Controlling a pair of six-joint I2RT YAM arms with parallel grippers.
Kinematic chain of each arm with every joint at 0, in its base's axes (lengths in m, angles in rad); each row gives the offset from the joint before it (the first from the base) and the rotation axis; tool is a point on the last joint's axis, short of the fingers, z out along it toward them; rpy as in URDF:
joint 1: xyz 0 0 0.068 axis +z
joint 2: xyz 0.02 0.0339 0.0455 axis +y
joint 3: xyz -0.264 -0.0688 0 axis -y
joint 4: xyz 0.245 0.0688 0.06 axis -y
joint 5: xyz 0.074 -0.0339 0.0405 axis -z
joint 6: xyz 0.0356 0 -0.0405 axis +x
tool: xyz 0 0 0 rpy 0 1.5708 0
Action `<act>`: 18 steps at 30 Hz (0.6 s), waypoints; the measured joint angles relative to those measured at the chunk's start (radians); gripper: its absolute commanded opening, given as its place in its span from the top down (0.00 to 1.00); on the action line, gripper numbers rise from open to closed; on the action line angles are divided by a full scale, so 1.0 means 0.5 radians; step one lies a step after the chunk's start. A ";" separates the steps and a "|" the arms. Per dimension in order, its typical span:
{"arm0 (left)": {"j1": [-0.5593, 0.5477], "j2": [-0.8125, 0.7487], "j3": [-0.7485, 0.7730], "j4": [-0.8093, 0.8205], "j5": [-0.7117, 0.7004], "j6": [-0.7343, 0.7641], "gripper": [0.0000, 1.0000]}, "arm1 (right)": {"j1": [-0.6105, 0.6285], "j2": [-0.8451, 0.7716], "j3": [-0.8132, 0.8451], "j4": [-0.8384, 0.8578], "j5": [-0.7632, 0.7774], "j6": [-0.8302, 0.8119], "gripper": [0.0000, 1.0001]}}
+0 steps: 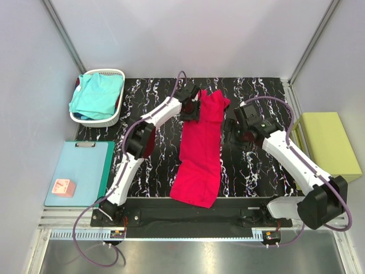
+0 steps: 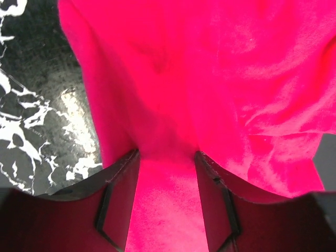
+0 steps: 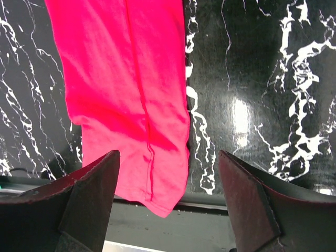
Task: Fold and stack the t-shirts
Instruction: Rotate the tshirt 90 degrees
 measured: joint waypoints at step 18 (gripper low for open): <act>0.194 0.200 0.320 0.018 0.234 -0.177 0.46 | 0.001 -0.053 -0.104 -0.072 0.027 0.037 0.16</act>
